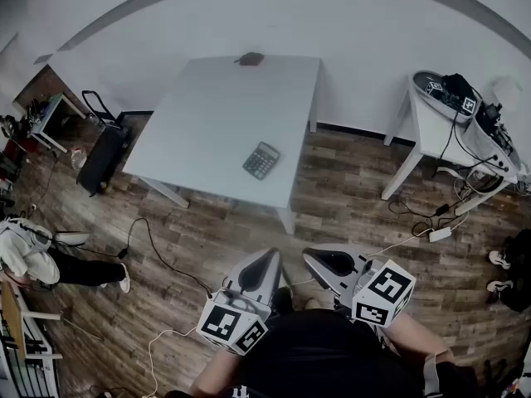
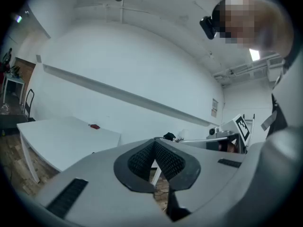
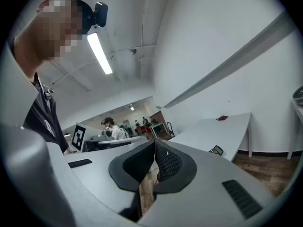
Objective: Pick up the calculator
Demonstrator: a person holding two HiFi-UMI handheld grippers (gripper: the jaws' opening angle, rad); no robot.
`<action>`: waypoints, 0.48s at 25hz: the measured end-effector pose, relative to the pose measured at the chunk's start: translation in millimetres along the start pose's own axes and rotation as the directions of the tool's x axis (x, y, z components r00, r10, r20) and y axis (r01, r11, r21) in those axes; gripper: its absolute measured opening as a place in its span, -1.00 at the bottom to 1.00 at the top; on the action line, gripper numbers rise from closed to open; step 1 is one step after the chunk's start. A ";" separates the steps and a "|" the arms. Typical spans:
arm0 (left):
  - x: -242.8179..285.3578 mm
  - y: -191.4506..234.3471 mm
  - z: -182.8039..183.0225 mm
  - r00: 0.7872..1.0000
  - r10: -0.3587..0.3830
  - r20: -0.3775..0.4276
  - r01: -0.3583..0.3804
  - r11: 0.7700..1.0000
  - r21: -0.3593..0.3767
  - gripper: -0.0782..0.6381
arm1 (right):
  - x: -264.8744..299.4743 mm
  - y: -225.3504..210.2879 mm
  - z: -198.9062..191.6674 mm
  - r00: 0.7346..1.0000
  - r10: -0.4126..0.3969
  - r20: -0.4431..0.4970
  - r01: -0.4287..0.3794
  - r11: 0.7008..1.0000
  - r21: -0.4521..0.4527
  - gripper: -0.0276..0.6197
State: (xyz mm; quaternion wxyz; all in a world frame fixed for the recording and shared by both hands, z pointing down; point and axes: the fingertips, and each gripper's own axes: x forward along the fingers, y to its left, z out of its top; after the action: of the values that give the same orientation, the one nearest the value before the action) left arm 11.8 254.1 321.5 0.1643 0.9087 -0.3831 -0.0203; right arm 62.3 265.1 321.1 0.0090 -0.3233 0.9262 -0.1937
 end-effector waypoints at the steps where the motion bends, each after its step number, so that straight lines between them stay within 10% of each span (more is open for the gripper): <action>1: 3.7 6.7 2.5 1.000 -0.001 -0.001 0.001 1.000 -0.001 -0.76 | 6.1 -4.1 2.0 1.000 -0.003 -0.001 0.003 1.000 0.002 -0.87; 12: 46.4 103.6 25.9 1.000 0.002 -0.026 -0.002 1.000 0.014 -0.76 | 102.6 -50.1 22.0 0.999 0.001 -0.033 0.000 0.999 0.034 -0.87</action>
State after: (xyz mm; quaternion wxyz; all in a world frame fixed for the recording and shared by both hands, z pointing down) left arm -31.1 146.5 333.7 0.1629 0.9097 -0.3819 -0.0055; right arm 14.1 159.7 330.2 -0.0008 -0.3195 0.9229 -0.2150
